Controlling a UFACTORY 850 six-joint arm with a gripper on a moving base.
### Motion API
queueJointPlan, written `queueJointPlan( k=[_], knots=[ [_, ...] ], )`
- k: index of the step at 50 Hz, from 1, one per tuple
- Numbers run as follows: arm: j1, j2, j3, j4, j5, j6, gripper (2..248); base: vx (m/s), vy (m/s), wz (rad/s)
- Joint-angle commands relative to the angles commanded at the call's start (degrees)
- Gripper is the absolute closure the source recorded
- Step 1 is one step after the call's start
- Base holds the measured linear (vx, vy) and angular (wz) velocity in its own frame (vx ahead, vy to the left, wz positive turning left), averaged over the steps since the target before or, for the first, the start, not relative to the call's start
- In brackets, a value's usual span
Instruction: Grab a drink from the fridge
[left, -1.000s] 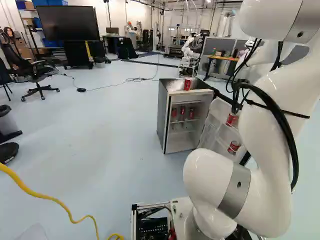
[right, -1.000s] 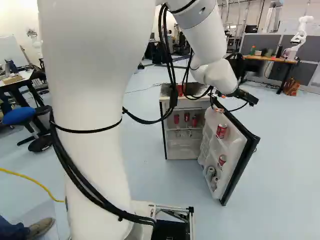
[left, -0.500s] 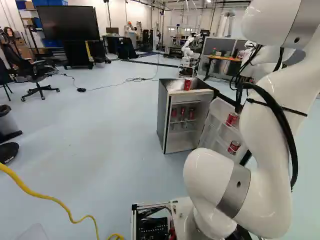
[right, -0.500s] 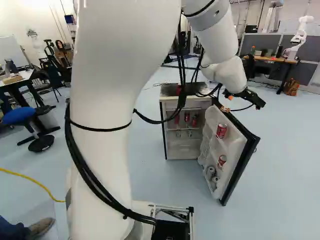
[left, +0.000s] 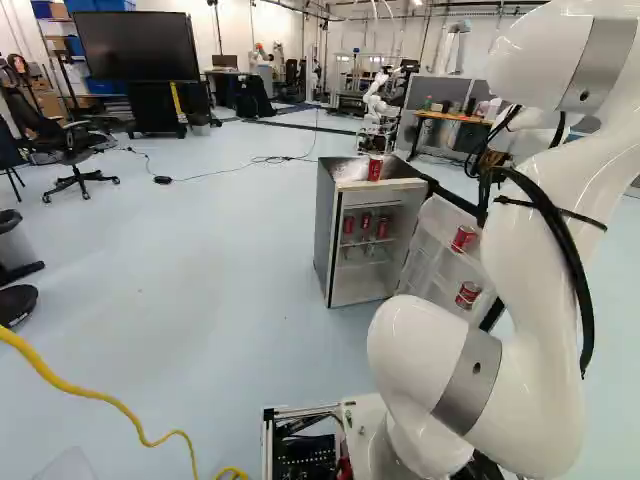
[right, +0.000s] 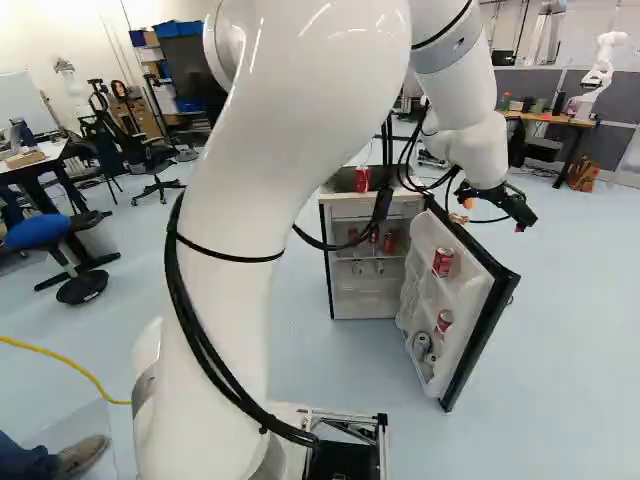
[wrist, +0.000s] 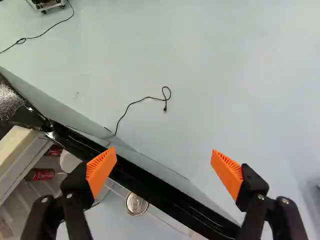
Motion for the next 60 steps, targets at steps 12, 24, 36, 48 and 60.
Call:
queueJointPlan(
  k=[12,24,36,48,60],
  knots=[
    [-0.66,-3.07,-4.11,1.62,-4.51,0.0,3,0.0,0.0,0.0],
    [-1.3,-6.12,-8.3,3.23,-9.02,0.0,3,0.0,0.0,0.0],
    [-1.9,-9.15,-12.58,4.85,-13.52,0.0,3,0.0,0.0,0.0],
    [-2.48,-12.5,-17.07,6.42,-18.03,0.0,3,0.0,0.0,0.0],
    [-3.03,-16.98,-22.04,7.22,-21.14,0.0,3,0.0,0.0,0.0]
  ],
)
